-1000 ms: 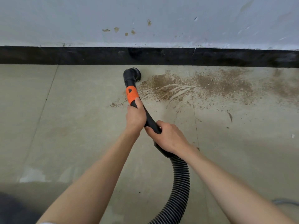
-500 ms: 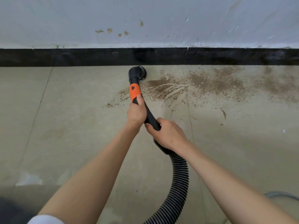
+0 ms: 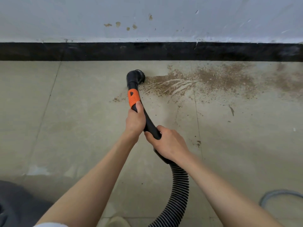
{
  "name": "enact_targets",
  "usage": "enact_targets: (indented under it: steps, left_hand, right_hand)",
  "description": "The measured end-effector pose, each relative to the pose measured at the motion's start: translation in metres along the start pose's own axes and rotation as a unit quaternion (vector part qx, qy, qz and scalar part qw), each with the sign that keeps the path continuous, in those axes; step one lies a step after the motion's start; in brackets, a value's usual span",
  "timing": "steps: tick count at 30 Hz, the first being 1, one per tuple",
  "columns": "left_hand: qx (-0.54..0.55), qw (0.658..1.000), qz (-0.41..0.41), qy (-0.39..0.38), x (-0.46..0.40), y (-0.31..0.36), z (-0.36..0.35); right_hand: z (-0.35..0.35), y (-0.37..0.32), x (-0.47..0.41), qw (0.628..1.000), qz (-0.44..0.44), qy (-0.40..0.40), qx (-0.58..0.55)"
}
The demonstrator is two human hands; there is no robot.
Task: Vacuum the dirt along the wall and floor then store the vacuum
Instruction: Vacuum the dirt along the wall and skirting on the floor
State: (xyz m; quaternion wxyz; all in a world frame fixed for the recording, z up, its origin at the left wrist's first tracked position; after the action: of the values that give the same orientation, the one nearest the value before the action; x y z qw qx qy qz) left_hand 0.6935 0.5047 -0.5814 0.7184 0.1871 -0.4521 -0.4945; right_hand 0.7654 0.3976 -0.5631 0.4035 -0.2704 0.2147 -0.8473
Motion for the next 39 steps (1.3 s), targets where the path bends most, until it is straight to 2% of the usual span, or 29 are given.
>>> enact_targets:
  steps: [5,10,14,21,27,31,39]
  left_hand:
    - [-0.02,0.997,-0.033,-0.067,0.018,0.018,-0.025]
    - [-0.012,0.996,-0.022,-0.087,0.012,0.031,-0.026]
    - [0.013,0.998,0.007,-0.056,-0.001,0.026,-0.005]
    - [0.072,0.994,0.059,0.055,-0.018,-0.017,0.06]
    - [0.08,0.992,0.057,0.078,-0.005,-0.033,0.073]
    - [0.06,0.996,0.036,0.051,0.01,-0.03,0.057]
    - [0.015,0.998,-0.009,-0.056,0.033,-0.006,0.006]
  right_hand:
    - [0.018,0.017,0.008,0.998,-0.047,0.043,0.017]
    - [0.024,0.006,-0.002,0.997,-0.043,0.053,0.039]
    - [0.014,-0.013,-0.007,0.999,-0.019,0.028,0.038]
    - [-0.019,-0.057,0.006,0.995,0.057,-0.063,0.043]
    - [-0.027,-0.057,0.019,0.994,0.064,-0.085,0.038]
    - [-0.022,-0.038,0.03,0.997,0.041,-0.062,0.03]
    - [0.007,0.0,0.04,0.999,-0.032,0.019,0.02]
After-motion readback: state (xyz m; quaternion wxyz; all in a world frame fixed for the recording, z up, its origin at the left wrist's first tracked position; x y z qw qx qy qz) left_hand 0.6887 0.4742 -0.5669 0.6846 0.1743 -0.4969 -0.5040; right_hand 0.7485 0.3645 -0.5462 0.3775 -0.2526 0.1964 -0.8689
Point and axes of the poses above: each hand's wrist, its own x-axis away from the middle knuckle, its own z-axis out of the back of the hand, y = z × x, the point moved 3 cm from there along -x, towards the middle knuckle, and after that the axes turned 15 degrees about y, right-handed, at the moved point
